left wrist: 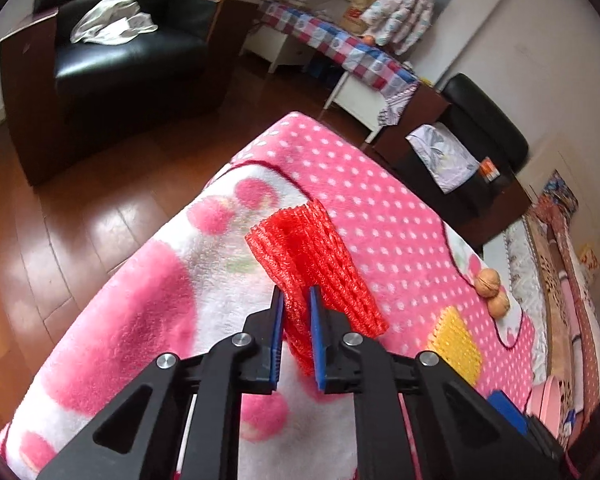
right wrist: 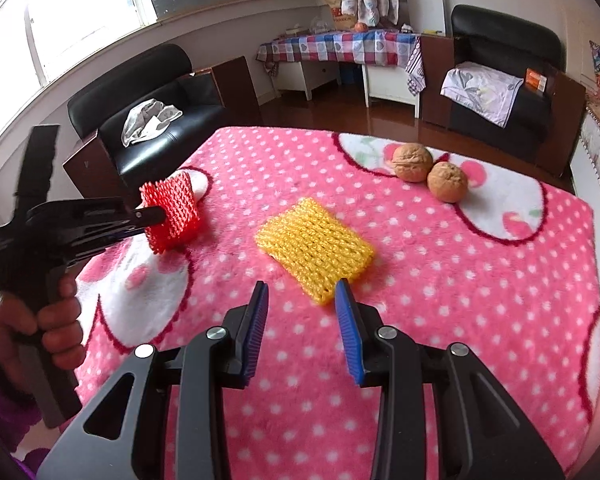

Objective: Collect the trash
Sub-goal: 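Grasp the red foam net with the left gripper while the right grasps the yellow foam net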

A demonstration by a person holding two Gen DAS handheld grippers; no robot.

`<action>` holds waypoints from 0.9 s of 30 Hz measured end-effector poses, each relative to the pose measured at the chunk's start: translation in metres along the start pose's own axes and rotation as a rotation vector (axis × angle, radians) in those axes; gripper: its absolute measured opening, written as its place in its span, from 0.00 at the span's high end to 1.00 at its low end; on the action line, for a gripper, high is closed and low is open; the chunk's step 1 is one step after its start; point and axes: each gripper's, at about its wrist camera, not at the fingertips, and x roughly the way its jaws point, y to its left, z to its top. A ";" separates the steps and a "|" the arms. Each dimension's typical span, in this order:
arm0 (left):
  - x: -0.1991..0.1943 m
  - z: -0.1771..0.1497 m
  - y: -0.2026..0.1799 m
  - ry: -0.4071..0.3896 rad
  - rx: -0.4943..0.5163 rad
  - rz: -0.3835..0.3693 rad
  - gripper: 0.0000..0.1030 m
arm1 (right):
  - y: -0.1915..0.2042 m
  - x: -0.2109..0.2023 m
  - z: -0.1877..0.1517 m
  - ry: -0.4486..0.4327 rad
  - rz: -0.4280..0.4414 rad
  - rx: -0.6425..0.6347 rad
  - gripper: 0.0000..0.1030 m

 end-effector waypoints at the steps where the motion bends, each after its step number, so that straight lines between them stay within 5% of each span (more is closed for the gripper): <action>1: -0.001 0.000 0.000 -0.001 0.008 -0.007 0.89 | 0.002 0.003 0.002 0.006 0.004 -0.007 0.66; 14: -0.016 -0.007 -0.010 0.005 0.076 -0.071 0.89 | 0.013 0.039 0.018 0.055 -0.080 -0.152 0.66; 16: -0.018 -0.009 -0.012 0.008 0.082 -0.077 0.89 | 0.010 0.039 0.021 0.062 -0.071 -0.141 0.66; 18: -0.020 -0.011 -0.014 0.010 0.093 -0.083 0.89 | 0.005 0.037 0.021 0.062 -0.073 -0.115 0.80; 21: -0.024 -0.013 -0.019 0.013 0.104 -0.099 0.89 | -0.004 0.032 0.021 0.057 -0.066 -0.061 0.87; 27: -0.036 -0.019 -0.032 0.003 0.144 -0.134 0.89 | -0.019 0.005 0.016 0.018 -0.030 0.050 0.88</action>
